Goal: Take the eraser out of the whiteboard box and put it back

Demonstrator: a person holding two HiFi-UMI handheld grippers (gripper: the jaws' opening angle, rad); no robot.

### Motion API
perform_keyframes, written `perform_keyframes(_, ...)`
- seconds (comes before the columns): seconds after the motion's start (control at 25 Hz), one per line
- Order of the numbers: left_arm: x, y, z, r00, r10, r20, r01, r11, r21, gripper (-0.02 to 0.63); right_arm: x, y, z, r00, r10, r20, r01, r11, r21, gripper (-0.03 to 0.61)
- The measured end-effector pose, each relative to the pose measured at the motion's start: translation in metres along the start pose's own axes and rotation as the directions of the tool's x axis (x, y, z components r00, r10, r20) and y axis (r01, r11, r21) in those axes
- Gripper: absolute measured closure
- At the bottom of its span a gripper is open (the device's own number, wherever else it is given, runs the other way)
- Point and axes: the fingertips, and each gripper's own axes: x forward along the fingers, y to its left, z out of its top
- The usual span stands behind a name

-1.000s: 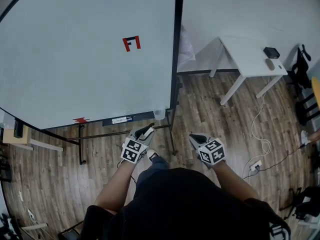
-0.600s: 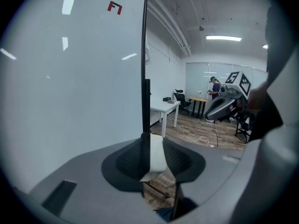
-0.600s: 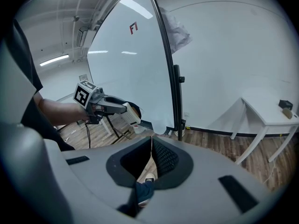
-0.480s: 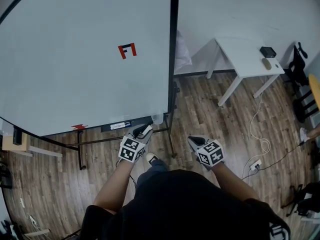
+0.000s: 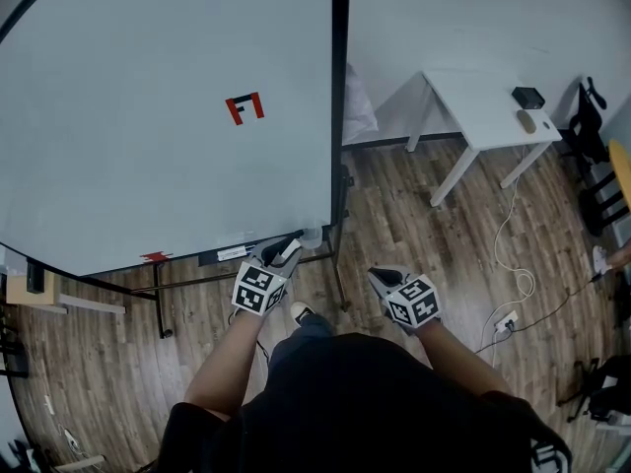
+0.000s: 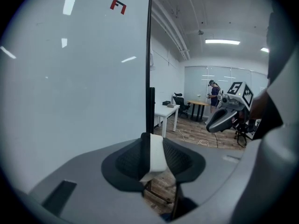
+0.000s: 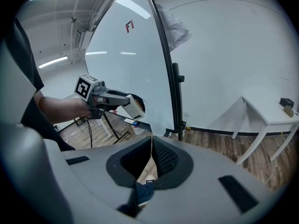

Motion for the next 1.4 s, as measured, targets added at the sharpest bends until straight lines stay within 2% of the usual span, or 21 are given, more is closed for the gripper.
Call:
perform_keyframes(0.64,0.039,0.013,0.023,0.999,-0.047,-0.002,0.047,0.999,0.014,0.469,0.020,-0.022,0.005,1.000,-0.003,-0.008,0.004,0.999,0.040,0.578)
perform_keyframes(1.4,0.077,0.021,-0.001,0.994,-0.097,-0.057,0.096,0.995,-0.018,0.469,0.035,-0.045,0.000,0.999,-0.024,-0.041,0.027,0.996,0.083,0.578)
